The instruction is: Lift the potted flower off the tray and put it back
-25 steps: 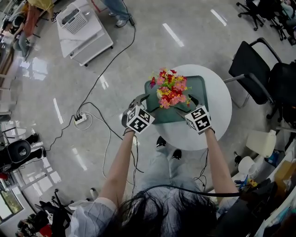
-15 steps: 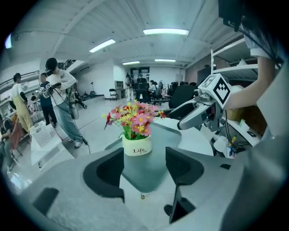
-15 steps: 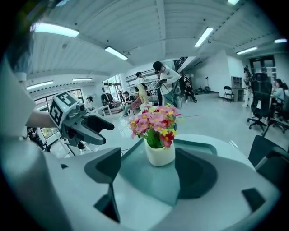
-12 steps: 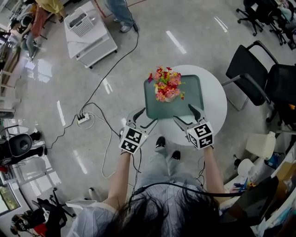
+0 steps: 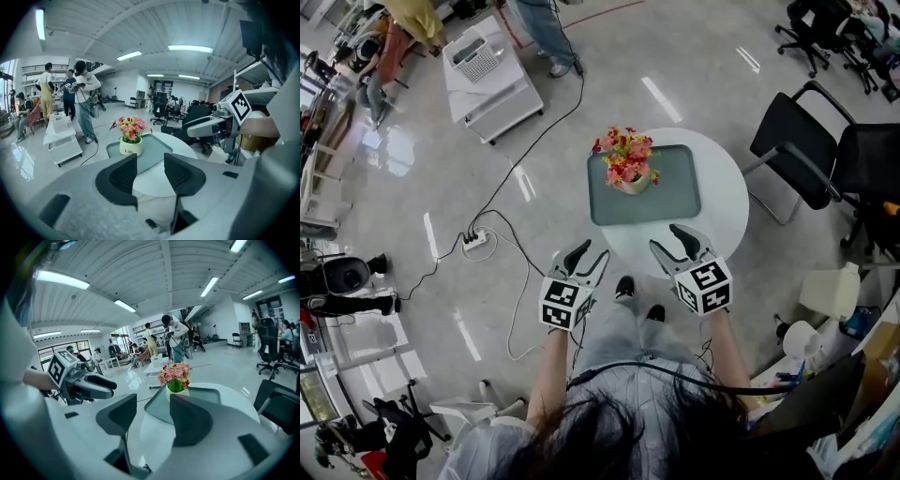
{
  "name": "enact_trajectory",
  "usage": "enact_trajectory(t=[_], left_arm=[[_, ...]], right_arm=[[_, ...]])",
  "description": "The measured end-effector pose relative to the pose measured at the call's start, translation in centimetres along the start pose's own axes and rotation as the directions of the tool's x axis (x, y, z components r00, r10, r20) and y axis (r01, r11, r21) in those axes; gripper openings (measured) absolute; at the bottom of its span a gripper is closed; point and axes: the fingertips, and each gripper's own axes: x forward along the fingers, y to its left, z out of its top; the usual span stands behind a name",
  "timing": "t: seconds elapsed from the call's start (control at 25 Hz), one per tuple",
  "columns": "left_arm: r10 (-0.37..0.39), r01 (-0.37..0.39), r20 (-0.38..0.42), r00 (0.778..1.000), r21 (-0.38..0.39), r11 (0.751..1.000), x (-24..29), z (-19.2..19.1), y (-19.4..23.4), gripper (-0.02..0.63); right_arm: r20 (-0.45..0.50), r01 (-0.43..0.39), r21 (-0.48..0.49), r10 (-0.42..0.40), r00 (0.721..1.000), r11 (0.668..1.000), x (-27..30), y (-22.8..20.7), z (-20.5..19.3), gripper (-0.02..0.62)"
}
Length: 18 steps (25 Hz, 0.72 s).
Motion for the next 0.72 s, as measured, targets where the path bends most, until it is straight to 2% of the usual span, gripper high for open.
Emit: enact_trajectory(t=[0.12,0.28,0.4,0.6,0.72], left_arm=[[0.002,-0.001,0.029,1.000,-0.016,1.000,-1.2,0.2,-2.0,0.182],[0.025,-0.021,0.095,0.995,-0.047,0.999,-2.7,0.9,-4.4,0.125],[0.034,-0.030,0.126,0.991,-0.031,0.999,-4.0,1.1,-6.0,0.107],[0.030,-0.031,0.125,0.992,0.006,1.000,-6.0,0.7,-8.2,0.071],[0.023,-0.025,0.127,0.992,0.014,1.000,-6.9,0.6,-9.1,0.067]], right_arm=[[0.007,-0.021,0.008,0.021,1.000,1.000,-1.9,0.9,-0.3,0.230],[0.014,-0.062,-0.029,0.062,0.998,0.998,-4.4,2.9,-1.1,0.225],[0.022,-0.081,-0.066,0.082,0.996,0.995,-5.6,4.9,-1.8,0.216],[0.057,-0.086,-0.064,0.090,0.994,0.994,-7.2,7.8,-2.1,0.112],[0.065,-0.096,-0.055,0.100,0.993,0.994,-7.9,9.0,-2.1,0.084]])
